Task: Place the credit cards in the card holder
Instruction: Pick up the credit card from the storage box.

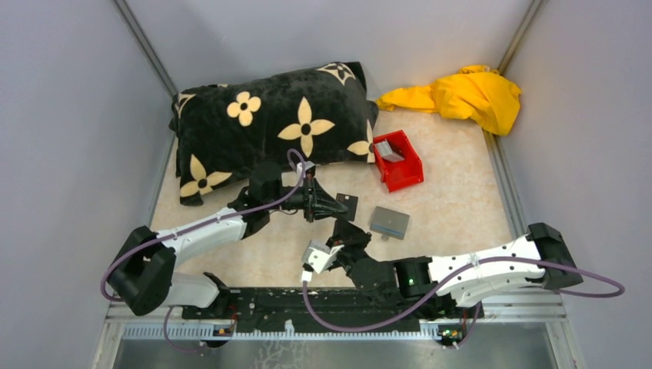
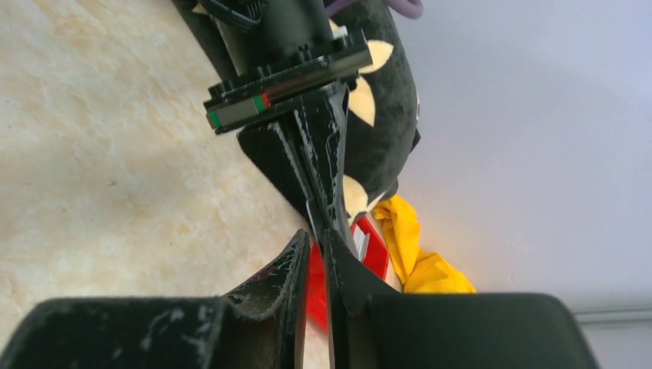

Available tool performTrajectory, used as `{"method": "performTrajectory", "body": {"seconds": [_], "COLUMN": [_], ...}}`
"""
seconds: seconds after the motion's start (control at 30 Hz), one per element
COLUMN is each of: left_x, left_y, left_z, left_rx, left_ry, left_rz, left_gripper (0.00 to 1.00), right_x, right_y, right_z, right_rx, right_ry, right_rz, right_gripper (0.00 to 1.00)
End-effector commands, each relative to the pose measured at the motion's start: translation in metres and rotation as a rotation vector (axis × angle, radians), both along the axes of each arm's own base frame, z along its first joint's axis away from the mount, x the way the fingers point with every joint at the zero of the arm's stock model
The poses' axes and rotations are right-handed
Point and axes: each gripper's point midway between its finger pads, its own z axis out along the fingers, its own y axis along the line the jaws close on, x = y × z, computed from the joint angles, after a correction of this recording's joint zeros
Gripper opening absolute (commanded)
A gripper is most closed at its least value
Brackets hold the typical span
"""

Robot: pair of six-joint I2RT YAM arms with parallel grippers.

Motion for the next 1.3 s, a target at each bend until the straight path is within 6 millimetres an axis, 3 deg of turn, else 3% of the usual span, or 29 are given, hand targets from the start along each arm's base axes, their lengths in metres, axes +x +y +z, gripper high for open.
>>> {"method": "performTrajectory", "body": {"seconds": [0.0,0.27,0.47,0.57,0.83,1.07,1.27], "left_x": [0.025,0.062,0.082,0.085,0.066,0.045,0.04], "left_y": [0.007,0.012,0.013,0.013,0.011,0.014,0.015], "left_z": [0.022,0.02,0.002,-0.006,-0.006,0.002,0.006], "left_rx": [-0.107,-0.113,-0.031,-0.008,-0.142,-0.271,-0.285], "left_ry": [-0.149,-0.309,-0.458,-0.53,-0.689,-0.739,-0.767], "left_rz": [0.102,0.227,0.244,0.231,0.141,0.065,0.037], "left_gripper": [0.0,0.0,0.0,0.0,0.0,0.0,0.0], "right_x": [-0.004,-0.01,-0.004,0.007,0.059,0.09,0.101], "right_y": [-0.014,-0.023,-0.048,-0.065,-0.085,-0.068,-0.052], "right_z": [0.002,0.004,0.032,0.04,0.039,0.028,0.018], "right_rx": [0.099,0.433,0.811,0.96,1.194,1.271,1.315], "right_ry": [0.054,0.292,0.404,0.444,0.607,0.784,0.942], "right_rz": [-0.077,-0.119,-0.196,-0.25,-0.278,-0.236,-0.152], "right_gripper": [0.16,0.27,0.4,0.41,0.41,0.41,0.41]}}
